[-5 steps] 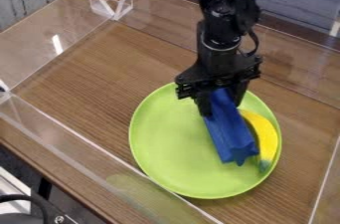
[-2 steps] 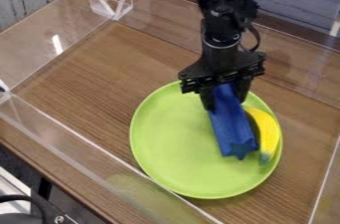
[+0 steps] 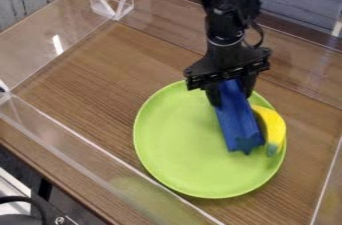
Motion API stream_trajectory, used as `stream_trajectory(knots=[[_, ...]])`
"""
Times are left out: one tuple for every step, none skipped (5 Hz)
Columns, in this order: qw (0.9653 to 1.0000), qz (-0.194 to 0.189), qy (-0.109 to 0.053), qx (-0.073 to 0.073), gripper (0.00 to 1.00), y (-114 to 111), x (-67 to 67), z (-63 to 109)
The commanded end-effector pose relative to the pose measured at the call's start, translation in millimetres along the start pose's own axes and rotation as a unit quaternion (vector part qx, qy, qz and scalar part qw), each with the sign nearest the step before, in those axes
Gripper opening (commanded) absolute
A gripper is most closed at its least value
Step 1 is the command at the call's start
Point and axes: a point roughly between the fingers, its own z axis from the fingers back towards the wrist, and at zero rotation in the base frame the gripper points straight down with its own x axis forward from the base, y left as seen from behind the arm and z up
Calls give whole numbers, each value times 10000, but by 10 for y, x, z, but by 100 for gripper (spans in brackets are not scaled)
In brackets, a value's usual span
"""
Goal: Put the blue object in the green plate
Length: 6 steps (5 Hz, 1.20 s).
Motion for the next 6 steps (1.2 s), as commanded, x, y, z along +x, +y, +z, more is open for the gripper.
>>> stream_trajectory(knots=[[9997,-245,-51,-68,0,29,-65,122],[9991,-414,-51,-85,0,45,-123,193],[9984,-557,-38,-98,100,36,-162,228],[9972,-740,20,-112,100,56,-154,171],[9958,-911,83,-100,100,87,-159,108],[9975,-707,77,-53,100,125,-214,91]])
